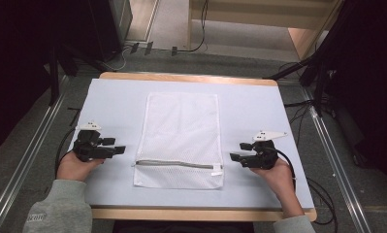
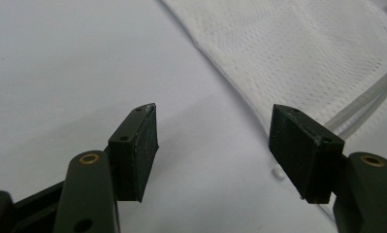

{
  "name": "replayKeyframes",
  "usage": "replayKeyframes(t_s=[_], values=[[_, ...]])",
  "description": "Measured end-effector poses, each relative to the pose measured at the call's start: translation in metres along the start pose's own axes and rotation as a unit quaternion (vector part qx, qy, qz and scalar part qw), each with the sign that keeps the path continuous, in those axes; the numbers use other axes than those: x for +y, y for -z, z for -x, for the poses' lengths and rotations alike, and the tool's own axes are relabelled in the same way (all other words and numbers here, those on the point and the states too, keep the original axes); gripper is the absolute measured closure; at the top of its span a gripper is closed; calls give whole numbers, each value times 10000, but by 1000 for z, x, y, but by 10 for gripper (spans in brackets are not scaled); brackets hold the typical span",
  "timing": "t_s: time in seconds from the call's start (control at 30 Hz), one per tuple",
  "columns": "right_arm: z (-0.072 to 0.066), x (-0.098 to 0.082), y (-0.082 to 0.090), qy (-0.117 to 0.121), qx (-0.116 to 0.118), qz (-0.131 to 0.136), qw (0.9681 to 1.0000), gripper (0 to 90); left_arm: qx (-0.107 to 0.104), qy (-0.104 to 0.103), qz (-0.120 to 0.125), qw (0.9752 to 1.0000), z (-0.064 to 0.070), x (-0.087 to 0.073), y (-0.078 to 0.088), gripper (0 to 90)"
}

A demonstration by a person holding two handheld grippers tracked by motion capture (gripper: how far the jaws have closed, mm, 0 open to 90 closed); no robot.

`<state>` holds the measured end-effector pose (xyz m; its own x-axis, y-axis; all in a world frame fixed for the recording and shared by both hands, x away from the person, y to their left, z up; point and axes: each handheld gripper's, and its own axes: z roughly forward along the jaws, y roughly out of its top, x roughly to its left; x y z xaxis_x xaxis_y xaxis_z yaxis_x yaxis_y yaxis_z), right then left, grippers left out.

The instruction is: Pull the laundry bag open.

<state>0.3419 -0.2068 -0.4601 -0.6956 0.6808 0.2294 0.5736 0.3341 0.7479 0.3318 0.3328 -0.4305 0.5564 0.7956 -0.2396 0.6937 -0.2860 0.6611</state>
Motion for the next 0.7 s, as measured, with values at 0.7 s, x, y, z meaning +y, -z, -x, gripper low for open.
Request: replayKeyframes(t_s=[0.7], values=[[27,-11,10,-335,-550,35,9979,308,485,-34,-177,9987,-7,-4,-6,281]])
